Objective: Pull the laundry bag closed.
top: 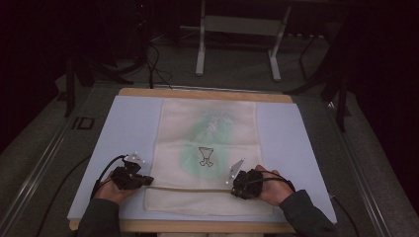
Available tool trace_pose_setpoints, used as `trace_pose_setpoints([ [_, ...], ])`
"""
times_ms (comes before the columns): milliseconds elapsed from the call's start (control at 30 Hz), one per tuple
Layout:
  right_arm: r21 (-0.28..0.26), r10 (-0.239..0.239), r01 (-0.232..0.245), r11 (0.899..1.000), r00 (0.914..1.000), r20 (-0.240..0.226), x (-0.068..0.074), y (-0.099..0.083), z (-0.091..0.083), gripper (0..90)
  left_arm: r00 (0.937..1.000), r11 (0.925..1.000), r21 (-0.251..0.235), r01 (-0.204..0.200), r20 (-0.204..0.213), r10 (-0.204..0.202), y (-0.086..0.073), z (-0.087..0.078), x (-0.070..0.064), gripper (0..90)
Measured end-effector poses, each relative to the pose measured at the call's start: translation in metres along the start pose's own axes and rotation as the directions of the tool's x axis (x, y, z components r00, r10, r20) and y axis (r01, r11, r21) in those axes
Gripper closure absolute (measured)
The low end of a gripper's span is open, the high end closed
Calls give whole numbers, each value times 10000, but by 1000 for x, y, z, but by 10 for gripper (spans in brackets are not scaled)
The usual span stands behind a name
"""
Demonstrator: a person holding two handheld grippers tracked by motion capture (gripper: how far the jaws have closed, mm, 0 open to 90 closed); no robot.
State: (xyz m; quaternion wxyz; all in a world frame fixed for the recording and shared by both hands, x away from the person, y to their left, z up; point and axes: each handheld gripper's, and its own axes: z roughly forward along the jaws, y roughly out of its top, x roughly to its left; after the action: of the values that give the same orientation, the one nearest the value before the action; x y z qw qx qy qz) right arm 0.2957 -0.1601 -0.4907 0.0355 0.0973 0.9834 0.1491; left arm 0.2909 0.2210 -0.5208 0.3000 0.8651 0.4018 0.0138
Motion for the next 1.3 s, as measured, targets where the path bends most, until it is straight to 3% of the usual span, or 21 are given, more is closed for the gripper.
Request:
trace_pose_setpoints([
  [633, 218, 213, -212, 9995, 9998, -33, -3, -12, -2, 823, 10000, 10000, -41, 37, 26, -37, 0, 0, 0, 900],
  [1300, 13, 541, -541, 9985, 9985, 48, -7, -29, -15, 822, 10000, 10000, -19, 19, 45, -19, 0, 0, 1, 900],
])
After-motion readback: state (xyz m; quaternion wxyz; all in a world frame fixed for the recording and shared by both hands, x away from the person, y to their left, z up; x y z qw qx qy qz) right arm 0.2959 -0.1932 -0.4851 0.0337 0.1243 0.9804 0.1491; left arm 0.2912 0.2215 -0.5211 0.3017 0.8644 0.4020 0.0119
